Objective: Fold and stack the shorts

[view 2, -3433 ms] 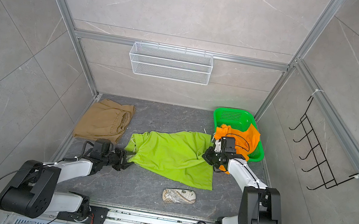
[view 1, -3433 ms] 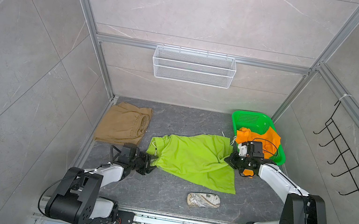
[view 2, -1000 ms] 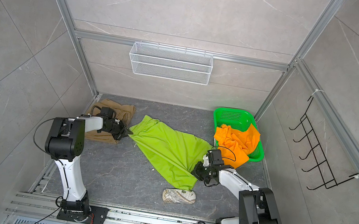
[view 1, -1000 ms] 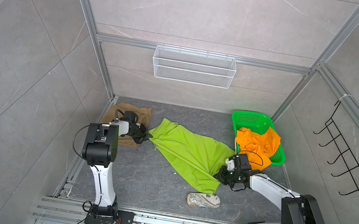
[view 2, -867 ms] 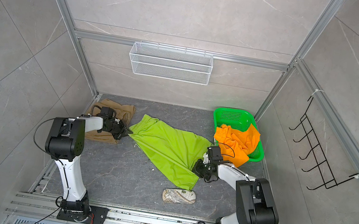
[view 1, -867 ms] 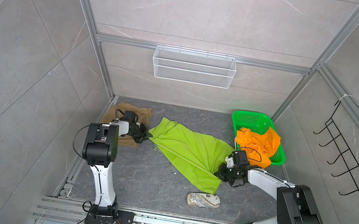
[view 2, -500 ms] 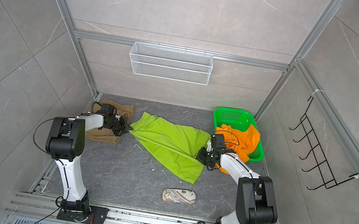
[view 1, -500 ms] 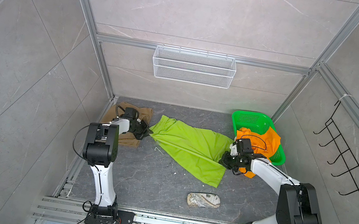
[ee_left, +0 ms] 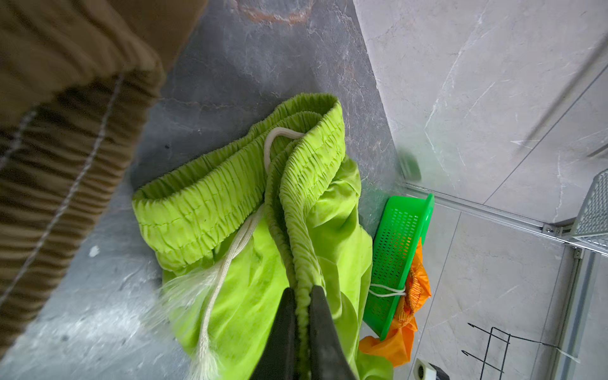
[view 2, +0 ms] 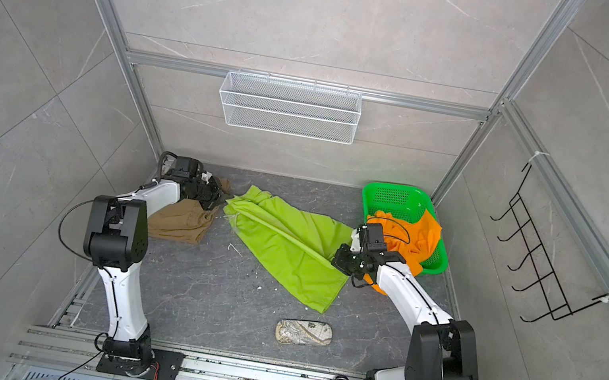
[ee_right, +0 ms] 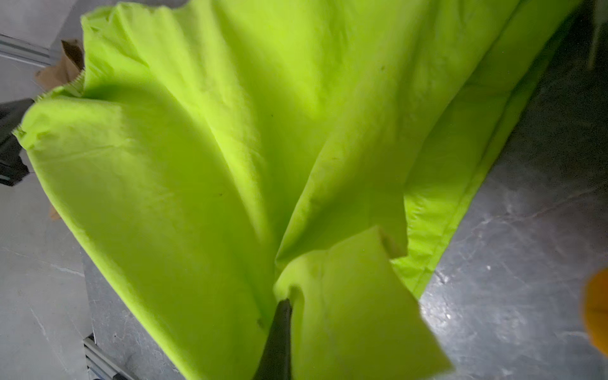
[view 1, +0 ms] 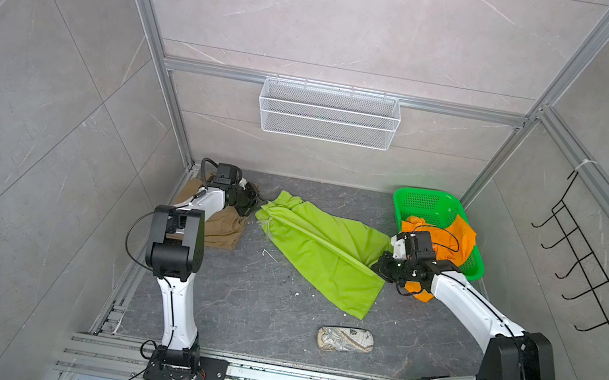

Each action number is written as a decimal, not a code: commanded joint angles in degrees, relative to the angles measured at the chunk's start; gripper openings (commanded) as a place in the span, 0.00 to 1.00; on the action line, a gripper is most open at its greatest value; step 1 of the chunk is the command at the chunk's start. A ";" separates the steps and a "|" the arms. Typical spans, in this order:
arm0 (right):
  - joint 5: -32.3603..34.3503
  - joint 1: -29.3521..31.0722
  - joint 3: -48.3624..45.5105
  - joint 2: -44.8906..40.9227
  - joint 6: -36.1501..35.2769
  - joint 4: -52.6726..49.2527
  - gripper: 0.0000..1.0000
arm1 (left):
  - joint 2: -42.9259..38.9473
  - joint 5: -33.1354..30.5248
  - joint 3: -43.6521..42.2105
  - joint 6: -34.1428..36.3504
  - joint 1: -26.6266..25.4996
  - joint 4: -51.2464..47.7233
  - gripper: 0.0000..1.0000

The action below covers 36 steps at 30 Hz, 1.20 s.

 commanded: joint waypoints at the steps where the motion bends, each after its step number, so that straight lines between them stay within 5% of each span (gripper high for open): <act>1: -0.42 0.27 -3.35 2.79 1.54 1.04 0.02 | 4.29 -5.27 3.27 0.24 0.84 3.17 0.00; 9: -1.72 0.94 -8.56 4.98 2.53 5.41 0.01 | 10.22 -7.50 8.98 2.58 0.36 0.79 0.01; 16: 2.50 -0.02 -4.71 11.37 -0.70 3.27 0.01 | 7.90 -8.51 4.12 2.97 -2.91 -0.40 0.00; 30: 13.15 -3.62 21.13 27.89 -6.19 -5.78 0.00 | -11.21 -9.71 -24.60 -2.03 -9.60 5.76 0.00; 36: 11.49 -3.76 31.80 27.20 -7.58 -11.57 0.00 | -24.77 -9.43 -31.34 -5.92 -13.92 6.29 0.00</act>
